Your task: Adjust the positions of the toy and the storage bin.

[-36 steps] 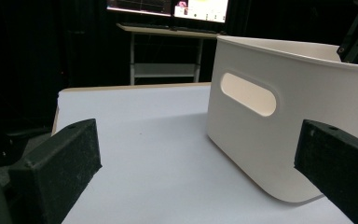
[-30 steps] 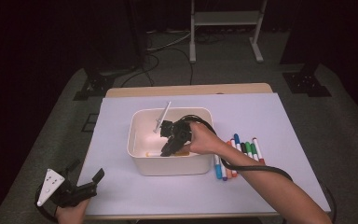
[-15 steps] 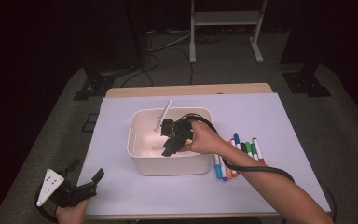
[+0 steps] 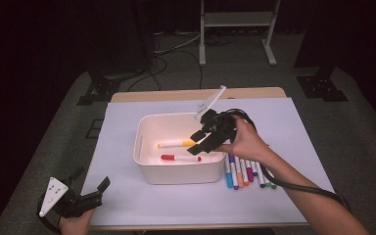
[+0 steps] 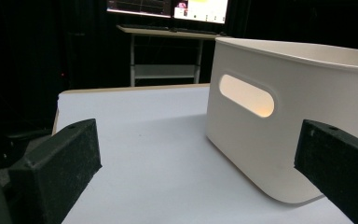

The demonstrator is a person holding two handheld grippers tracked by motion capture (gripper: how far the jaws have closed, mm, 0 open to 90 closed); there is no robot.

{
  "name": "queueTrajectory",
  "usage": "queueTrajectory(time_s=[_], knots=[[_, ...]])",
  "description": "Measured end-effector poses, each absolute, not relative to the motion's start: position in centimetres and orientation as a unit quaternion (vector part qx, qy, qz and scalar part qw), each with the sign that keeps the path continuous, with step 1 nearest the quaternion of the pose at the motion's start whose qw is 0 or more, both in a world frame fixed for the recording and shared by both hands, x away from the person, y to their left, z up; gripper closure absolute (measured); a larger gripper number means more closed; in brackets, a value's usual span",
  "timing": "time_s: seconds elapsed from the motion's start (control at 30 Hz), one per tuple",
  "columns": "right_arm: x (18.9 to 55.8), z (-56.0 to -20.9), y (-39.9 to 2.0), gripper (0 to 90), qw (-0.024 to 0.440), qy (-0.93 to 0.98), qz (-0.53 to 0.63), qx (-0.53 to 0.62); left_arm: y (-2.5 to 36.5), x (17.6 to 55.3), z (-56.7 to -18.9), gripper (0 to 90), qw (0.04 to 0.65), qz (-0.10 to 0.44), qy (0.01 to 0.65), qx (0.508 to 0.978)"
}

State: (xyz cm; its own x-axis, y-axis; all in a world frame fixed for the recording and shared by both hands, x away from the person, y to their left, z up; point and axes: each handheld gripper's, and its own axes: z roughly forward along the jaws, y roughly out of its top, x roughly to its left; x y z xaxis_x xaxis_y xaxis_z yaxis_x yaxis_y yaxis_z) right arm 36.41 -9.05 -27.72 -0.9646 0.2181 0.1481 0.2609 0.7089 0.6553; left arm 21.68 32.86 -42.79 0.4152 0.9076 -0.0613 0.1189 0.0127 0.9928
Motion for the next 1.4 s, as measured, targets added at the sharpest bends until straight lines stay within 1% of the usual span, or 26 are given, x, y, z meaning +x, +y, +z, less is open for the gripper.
queueTrajectory(time_s=[0.03,0.07,0.1,0.13,0.4,0.47,0.53,0.7,0.73,0.77,0.8,0.83,0.9,0.97,1.07,1.1,1.4], knots=[[36.0,-27.3,-10.8,46.3,0.024,-0.919,-0.369,-0.14,32.8,21.7,-42.8,0.0,0.575,0.343,0.418,0.614],[36.0,-27.3,-10.8,46.3,0.024,-0.919,-0.369,-0.14,32.8,21.7,-42.8,0.0,0.577,0.343,0.418,0.612],[35.6,-27.0,-12.4,45.9,0.015,-0.915,-0.375,-0.149,32.8,21.6,-42.8,0.0,0.576,0.344,0.419,0.612],[35.6,-27.0,-12.4,45.9,0.015,-0.915,-0.375,-0.149,32.8,21.6,-42.8,0.0,0.576,0.344,0.418,0.612],[34.2,-26.9,-19.4,44.6,-0.011,-0.895,-0.394,-0.21,32.6,21.6,-42.7,0.0,0.575,0.345,0.417,0.613],[34.1,-27.6,-21.6,44.4,-0.018,-0.889,-0.396,-0.231,32.5,21.6,-42.8,0.0,0.574,0.345,0.418,0.614],[34.1,-28.0,-22.4,44.4,-0.019,-0.886,-0.395,-0.242,32.5,21.6,-42.8,0.0,0.574,0.345,0.418,0.614],[34.6,-30.8,-25.7,44.4,-0.02,-0.878,-0.382,-0.289,32.5,21.6,-42.8,0.0,0.573,0.346,0.419,0.614],[34.8,-32.2,-26.9,44.5,-0.02,-0.874,-0.375,-0.308,32.5,21.6,-42.8,0.0,0.573,0.346,0.419,0.614],[34.8,-32.2,-26.9,44.5,-0.02,-0.874,-0.375,-0.308,32.5,21.6,-42.8,0.0,0.573,0.346,0.419,0.614],[34.9,-33.3,-27.8,44.5,-0.018,-0.871,-0.37,-0.323,32.5,21.6,-42.8,0.0,0.572,0.346,0.419,0.614],[34.9,-33.3,-27.8,44.5,-0.018,-0.871,-0.37,-0.323,32.5,21.6,-42.8,0.0,0.572,0.346,0.42,0.615],[35.1,-34.4,-28.6,44.5,-0.023,-0.869,-0.362,-0.337,32.5,21.6,-42.8,0.0,0.571,0.345,0.42,0.615],[35.3,-36.2,-29.8,44.8,-0.019,-0.862,-0.356,-0.36,32.5,21.6,-42.8,0.0,0.571,0.345,0.42,0.615],[35.5,-36.9,-30.3,44.9,-0.02,-0.861,-0.35,-0.368,32.5,21.6,-42.8,0.0,0.571,0.346,0.42,0.615],[35.6,-37.8,-30.8,44.9,-0.018,-0.858,-0.346,-0.379,32.5,21.6,-42.8,0.0,0.57,0.346,0.42,0.615],[36.0,-40.2,-31.8,47.6,-0.03,-0.851,-0.329,-0.408,32.6,21.6,-42.8,0.0,0.571,0.347,0.42,0.615]])
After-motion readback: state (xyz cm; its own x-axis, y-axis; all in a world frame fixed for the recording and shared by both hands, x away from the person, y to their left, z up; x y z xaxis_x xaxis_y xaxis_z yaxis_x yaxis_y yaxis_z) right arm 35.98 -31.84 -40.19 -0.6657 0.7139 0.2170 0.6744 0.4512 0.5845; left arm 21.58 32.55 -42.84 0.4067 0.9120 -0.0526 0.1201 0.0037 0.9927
